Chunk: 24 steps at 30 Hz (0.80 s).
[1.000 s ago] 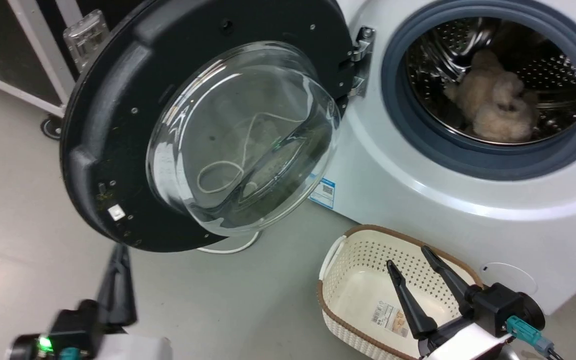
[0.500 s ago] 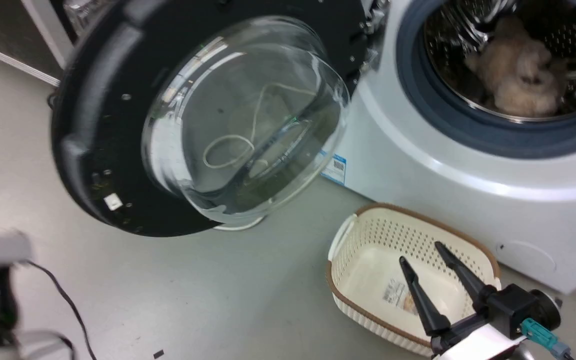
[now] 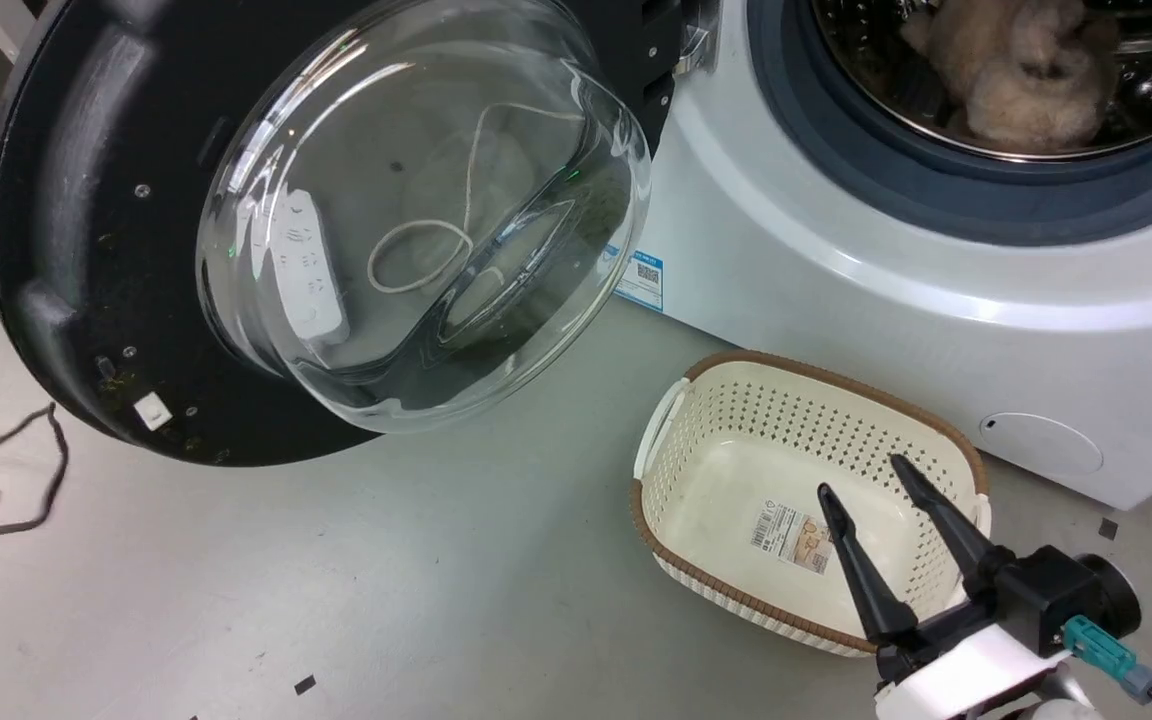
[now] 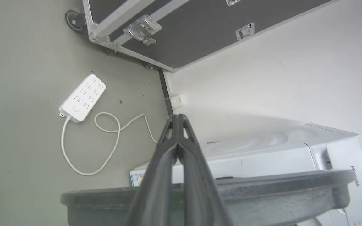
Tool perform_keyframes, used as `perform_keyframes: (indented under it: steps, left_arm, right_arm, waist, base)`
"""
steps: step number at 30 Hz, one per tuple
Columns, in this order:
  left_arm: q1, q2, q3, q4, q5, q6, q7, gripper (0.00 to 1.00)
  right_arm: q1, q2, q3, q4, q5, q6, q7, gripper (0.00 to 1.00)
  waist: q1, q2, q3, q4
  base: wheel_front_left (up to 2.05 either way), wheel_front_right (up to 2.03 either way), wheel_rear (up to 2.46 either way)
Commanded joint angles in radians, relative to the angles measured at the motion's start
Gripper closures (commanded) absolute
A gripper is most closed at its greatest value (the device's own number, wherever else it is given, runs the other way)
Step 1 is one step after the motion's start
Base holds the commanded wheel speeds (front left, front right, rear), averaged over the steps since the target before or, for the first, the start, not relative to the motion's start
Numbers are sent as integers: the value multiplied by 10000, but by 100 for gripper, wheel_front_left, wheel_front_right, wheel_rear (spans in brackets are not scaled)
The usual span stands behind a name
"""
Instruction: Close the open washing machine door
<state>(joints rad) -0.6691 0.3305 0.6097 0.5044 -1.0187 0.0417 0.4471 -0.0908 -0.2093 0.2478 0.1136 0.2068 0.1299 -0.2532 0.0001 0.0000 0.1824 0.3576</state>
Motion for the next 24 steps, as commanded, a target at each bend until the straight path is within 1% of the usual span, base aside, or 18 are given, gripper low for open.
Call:
perform_keyframes:
  steps: [1, 4, 9, 13, 17, 19, 22, 24]
  left_arm:
    - [-171, 1, 83, 211, -487, -59, 674, 100]
    - [-104, -149, -76, 231, -1011, -283, 1727, 100]
    - [275, -545, -559, -159, -1474, -659, 3057, 100]
    - [752, -733, -797, -678, -1689, -724, 3842, 100]
    - [1490, -989, -879, -1441, -1998, -683, 4585, 100]
    - [1957, -1333, -925, -1932, -2260, -640, 4961, 100]
    - [2930, -2030, -1280, -2940, -2483, -595, 5557, 100]
    - [3608, -2395, -1522, -3600, -2627, -524, 5789, 100]
  right_arm:
    - [-106, -78, 72, 38, 117, 8, -86, 0]
    - [-84, -100, 75, 60, 132, 8, -86, 0]
    - [-68, -114, 77, 114, 150, 8, -86, 0]
    - [-71, -98, 67, 178, 162, 8, -86, 0]
    - [-4, 48, -69, 251, 155, 8, -86, 0]
    - [48, 161, -195, 275, 157, 8, -86, 0]
    - [127, 329, -407, 351, 135, 8, -86, 0]
    - [180, 418, -454, 398, 96, 8, -86, 0]
  waist:
    - [-1, 0, 13, -30]
    - [-1, 0, 14, -40]
    - [-1, 0, -51, -36]
    - [-1, 0, -220, -89]
    - [-1, 0, -537, -214]
    - [-1, 0, -717, -292]
    - [-1, 0, -955, -418]
    - [-1, 0, -1119, -564]
  base:
    - [0, 0, 0]
    - [0, 0, 0]
    - [0, 0, 0]
    - [0, 0, 0]
    - [0, 0, 0]
    - [0, 0, 0]
    - [0, 0, 0]
    - [0, 0, 0]
